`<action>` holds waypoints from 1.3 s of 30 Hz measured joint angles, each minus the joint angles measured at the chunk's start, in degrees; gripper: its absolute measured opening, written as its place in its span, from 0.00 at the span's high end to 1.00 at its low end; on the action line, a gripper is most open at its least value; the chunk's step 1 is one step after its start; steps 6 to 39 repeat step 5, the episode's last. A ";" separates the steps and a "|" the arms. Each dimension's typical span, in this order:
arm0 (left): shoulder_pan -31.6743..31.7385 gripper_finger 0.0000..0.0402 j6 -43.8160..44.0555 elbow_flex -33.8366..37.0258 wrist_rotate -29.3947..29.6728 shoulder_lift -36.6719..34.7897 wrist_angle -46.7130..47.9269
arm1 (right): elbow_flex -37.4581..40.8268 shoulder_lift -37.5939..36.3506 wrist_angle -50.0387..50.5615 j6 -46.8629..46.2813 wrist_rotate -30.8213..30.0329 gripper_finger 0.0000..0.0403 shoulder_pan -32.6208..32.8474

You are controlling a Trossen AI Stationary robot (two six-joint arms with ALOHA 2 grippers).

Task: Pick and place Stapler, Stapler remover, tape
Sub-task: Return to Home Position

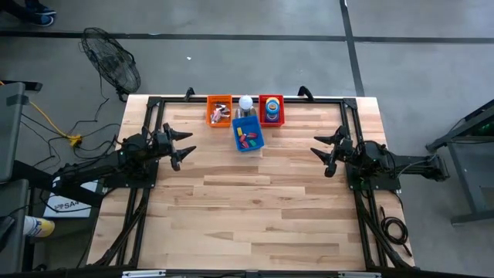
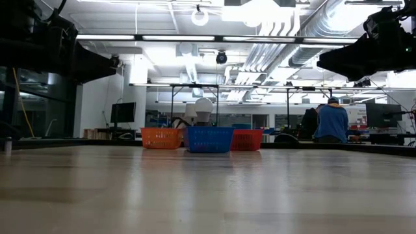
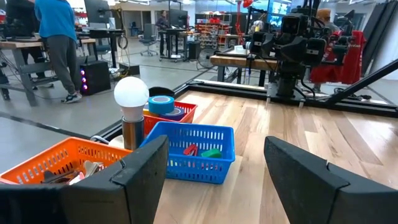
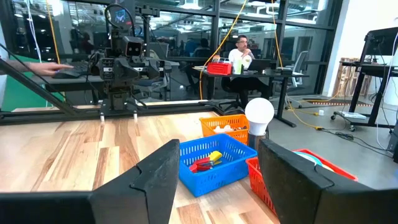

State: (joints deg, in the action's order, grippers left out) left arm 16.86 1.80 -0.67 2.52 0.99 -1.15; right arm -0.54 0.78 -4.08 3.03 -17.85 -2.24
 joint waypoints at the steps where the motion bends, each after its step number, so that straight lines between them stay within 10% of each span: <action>1: -0.01 0.35 0.00 0.00 0.00 0.00 0.00 | 0.00 0.00 0.00 0.00 0.00 0.48 0.00; 39: 0.00 0.35 0.00 0.00 0.02 0.00 0.00 | 0.00 0.00 0.00 0.00 0.00 0.48 0.00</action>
